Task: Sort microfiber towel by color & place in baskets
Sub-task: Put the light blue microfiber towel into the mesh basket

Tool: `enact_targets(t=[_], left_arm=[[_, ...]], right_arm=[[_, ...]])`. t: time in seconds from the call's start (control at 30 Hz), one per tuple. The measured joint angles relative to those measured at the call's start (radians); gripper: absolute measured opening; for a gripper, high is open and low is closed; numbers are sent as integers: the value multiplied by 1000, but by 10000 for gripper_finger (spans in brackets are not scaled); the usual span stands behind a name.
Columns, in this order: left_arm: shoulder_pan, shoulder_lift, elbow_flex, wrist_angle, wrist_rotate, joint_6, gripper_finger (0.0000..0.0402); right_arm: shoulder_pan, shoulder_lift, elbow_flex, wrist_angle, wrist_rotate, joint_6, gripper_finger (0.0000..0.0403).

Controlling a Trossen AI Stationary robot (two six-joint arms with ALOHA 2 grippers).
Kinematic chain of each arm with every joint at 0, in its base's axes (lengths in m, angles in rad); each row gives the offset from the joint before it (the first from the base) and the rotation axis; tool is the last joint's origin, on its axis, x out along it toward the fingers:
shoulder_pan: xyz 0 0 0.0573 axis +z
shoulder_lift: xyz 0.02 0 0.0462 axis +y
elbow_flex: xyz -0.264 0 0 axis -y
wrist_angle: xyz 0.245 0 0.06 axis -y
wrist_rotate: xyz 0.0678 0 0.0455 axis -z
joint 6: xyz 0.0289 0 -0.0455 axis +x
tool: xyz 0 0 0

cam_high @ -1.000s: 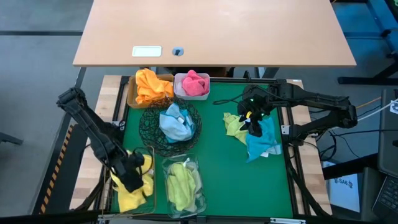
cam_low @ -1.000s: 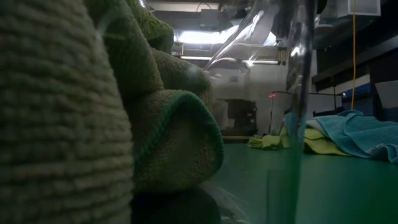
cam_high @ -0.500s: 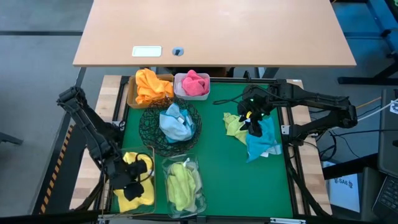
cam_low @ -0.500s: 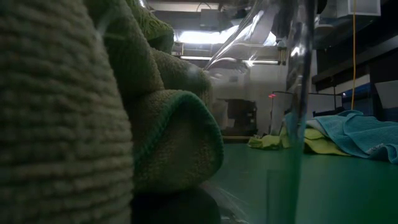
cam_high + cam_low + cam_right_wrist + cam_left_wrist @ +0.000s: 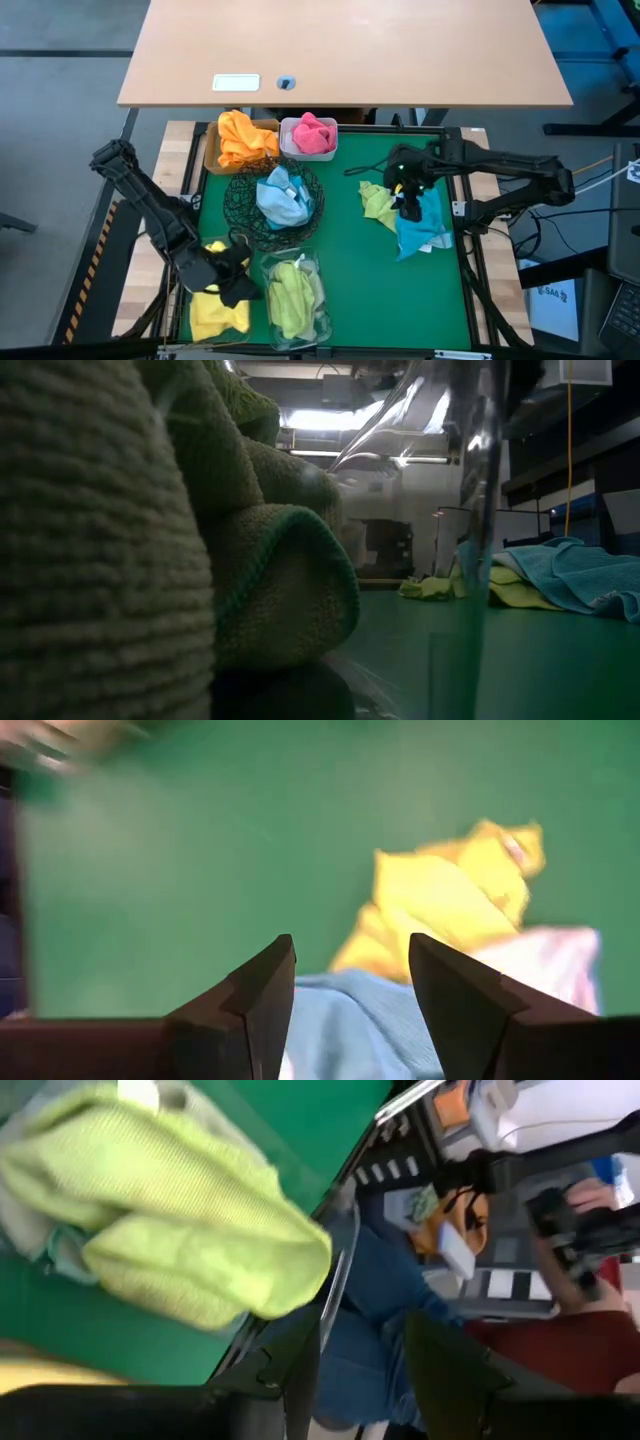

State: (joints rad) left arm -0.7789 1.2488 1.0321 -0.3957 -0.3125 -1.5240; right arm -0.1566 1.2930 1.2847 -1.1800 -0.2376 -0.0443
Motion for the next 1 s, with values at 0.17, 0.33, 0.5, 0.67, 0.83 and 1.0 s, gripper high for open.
enact_targets(t=[0.17,0.33,0.5,0.67,0.83,1.0], left_arm=[[32,0,0,9,-52,81,137],[94,0,0,9,-152,203,137],[166,0,0,9,-155,314,137],[227,0,0,9,-139,412,137],[274,0,0,8,-122,488,137],[327,0,0,8,-123,593,137]], right_arm=[[0,0,-131,2,170,49,198],[0,0,-263,-5,304,210,198],[-1,0,-374,-4,328,288,198],[-1,0,-459,2,412,354,198],[-1,0,-514,23,405,357,197],[-1,0,-528,38,311,359,163]])
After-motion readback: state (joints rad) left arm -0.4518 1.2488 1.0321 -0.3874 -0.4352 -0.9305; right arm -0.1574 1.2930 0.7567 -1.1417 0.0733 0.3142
